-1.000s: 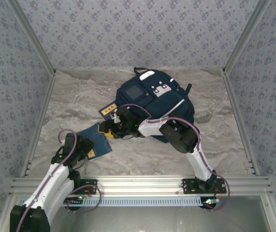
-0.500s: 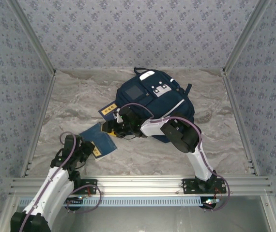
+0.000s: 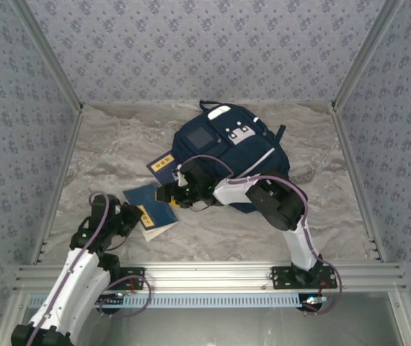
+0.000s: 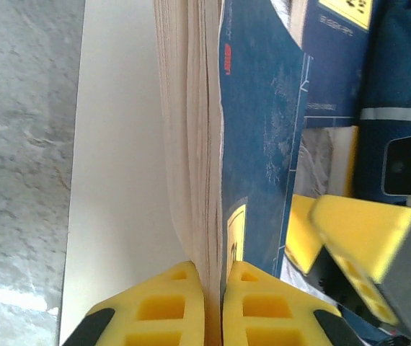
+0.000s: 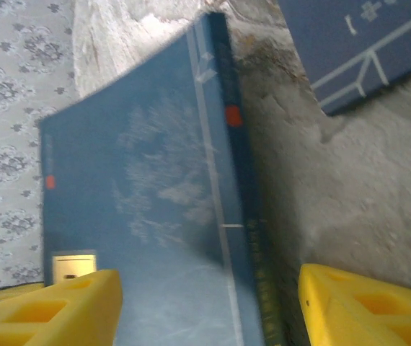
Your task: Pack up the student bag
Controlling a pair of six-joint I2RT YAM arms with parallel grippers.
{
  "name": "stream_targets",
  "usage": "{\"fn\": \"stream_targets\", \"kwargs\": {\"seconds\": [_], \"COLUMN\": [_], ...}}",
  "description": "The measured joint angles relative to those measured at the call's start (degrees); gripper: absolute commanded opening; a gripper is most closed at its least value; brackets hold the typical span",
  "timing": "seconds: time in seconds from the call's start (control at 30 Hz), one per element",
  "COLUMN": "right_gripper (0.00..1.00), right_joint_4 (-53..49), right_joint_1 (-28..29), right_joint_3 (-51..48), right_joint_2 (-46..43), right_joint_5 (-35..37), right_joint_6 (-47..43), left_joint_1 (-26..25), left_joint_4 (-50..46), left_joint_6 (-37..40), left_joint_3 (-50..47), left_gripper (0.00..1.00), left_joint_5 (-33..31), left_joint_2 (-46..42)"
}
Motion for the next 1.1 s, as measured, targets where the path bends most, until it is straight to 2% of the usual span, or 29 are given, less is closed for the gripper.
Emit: {"fn": "stream_targets", "kwargs": {"seconds": [0.17, 0.33, 0.5, 0.63, 0.7, 0.73, 0.77, 0.8, 0.93, 1.1], "right_gripper": [0.73, 0.71, 0.61, 0.46, 0.35, 0.29, 0.24, 0.21, 0.04, 0.0], "right_joint_4": [1.01, 10.82, 26.91, 33.83, 34.75, 34.67, 34.14, 33.22, 26.93, 17.75], "right_joint_1": [-0.61, -1.97, -2.29, -1.64, -1.55, -1.55, -1.57, -1.7, -2.91, -3.98], "right_joint_3": [-2.45, -6.69, -8.09, -8.22, -8.44, -8.81, -9.38, -10.19, -13.35, -14.21], "right_joint_2": [-1.46, -1.22, 3.89, 6.12, 5.79, 5.35, 4.63, 3.56, -2.36, -10.88], "right_joint_5": [-0.94, -5.84, -10.95, -12.57, -12.83, -12.74, -12.66, -12.26, -10.29, -7.8], "right_joint_6": [-0.13, 5.44, 16.39, 21.46, 21.51, 21.33, 20.92, 20.31, 16.9, 10.29], "left_joint_1": [-0.79, -1.09, -1.36, -1.4, -1.4, -1.4, -1.4, -1.4, -1.4, -1.4], "left_joint_4": [-1.79, -2.49, -0.94, -0.39, -0.33, -0.13, -0.07, -0.31, -3.04, -4.55], "left_joint_6": [0.33, 0.61, 0.57, 0.61, 0.68, 1.03, 1.4, 1.86, 3.63, 5.99], "left_joint_3": [3.76, 4.7, 3.72, 1.97, 1.75, 1.75, 1.75, 1.75, 2.8, 7.74], "left_gripper": [0.0, 0.0, 0.0, 0.0, 0.11, 0.22, 0.37, 0.45, 0.63, 0.8], "left_joint_5": [0.92, 1.57, 2.82, 3.28, 3.43, 3.65, 3.78, 3.72, 2.64, 1.84], "left_joint_2": [0.07, 0.11, 0.42, 0.42, 0.42, 0.42, 0.42, 0.42, 0.37, 0.83]}}
